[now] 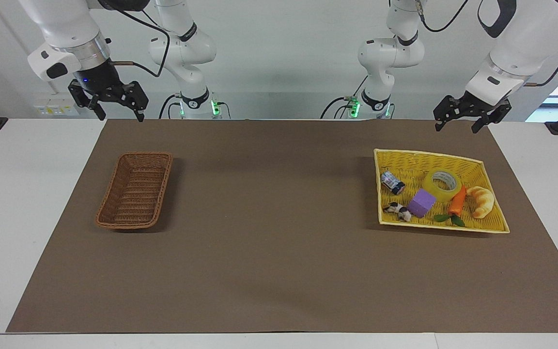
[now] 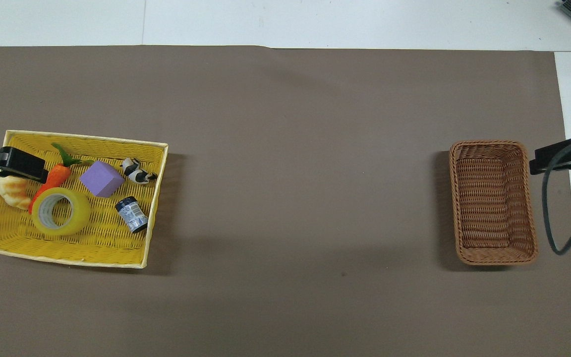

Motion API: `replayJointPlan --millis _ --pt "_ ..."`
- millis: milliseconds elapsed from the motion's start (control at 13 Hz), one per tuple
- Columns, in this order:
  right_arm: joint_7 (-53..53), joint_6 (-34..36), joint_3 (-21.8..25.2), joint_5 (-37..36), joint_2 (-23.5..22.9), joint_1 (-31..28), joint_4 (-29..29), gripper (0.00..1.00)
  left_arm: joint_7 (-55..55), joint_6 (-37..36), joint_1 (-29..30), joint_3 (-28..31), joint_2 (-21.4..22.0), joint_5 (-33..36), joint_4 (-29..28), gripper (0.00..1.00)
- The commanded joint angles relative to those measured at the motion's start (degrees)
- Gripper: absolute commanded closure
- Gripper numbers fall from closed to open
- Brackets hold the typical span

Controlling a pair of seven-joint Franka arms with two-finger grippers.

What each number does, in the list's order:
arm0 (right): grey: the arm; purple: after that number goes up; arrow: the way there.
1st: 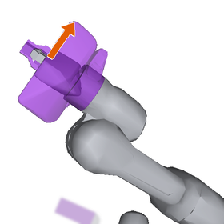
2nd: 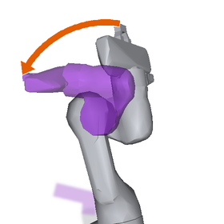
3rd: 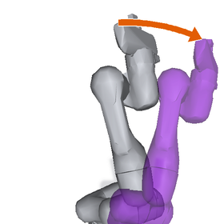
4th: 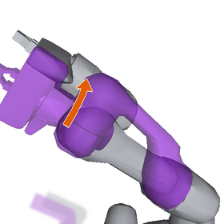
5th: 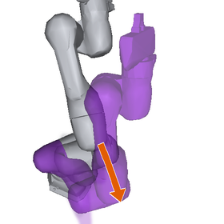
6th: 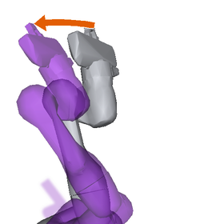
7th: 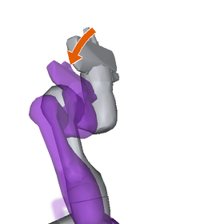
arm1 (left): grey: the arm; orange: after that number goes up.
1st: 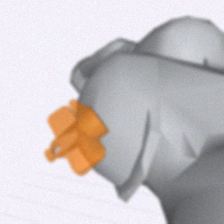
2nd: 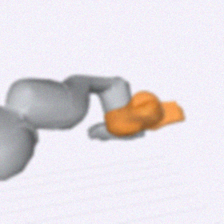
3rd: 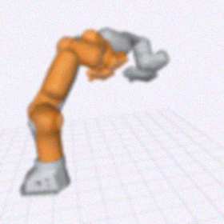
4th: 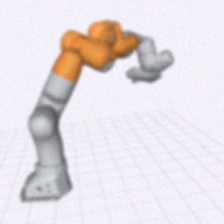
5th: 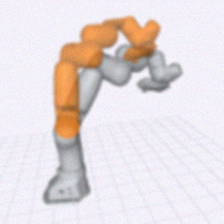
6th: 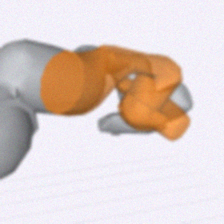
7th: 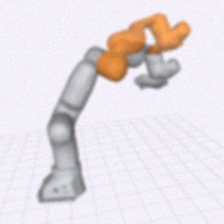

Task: Move tape to another basket
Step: 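Move the left gripper into the yellow basket toward the tape roll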

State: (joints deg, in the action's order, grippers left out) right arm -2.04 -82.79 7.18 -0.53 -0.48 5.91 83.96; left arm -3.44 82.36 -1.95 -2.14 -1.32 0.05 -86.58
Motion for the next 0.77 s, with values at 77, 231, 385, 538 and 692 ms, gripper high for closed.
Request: replayJointPlan --millis 77,231,385,538,692 --pt "1.34 -0.18 -0.24 0.01 0.92 -0.2 0.95 0.0 0.36 -0.98 -0.16 -0.06 1.49 1.1 -1.84 0.0" --pt "1.34 -0.18 -0.24 0.01 0.92 -0.2 0.95 0.0 0.28 -1.06 -0.07 -0.06 1.41 1.1 -1.75 0.0" --pt "1.34 -0.18 -0.24 0.01 0.92 -0.2 0.95 0.0 0.19 -1.06 -0.07 -0.06 1.41 1.1 -1.66 0.0" --pt "1.34 -0.18 -0.24 0.01 0.92 -0.11 0.95 0.0 0.45 -1.06 0.02 0.2 2.02 1.1 -1.57 0.0" --pt "1.34 -0.18 -0.24 0.01 0.92 -0.2 0.95 0.0 0.1 -1.07 -0.07 0.38 2.11 0.75 -1.84 0.0"
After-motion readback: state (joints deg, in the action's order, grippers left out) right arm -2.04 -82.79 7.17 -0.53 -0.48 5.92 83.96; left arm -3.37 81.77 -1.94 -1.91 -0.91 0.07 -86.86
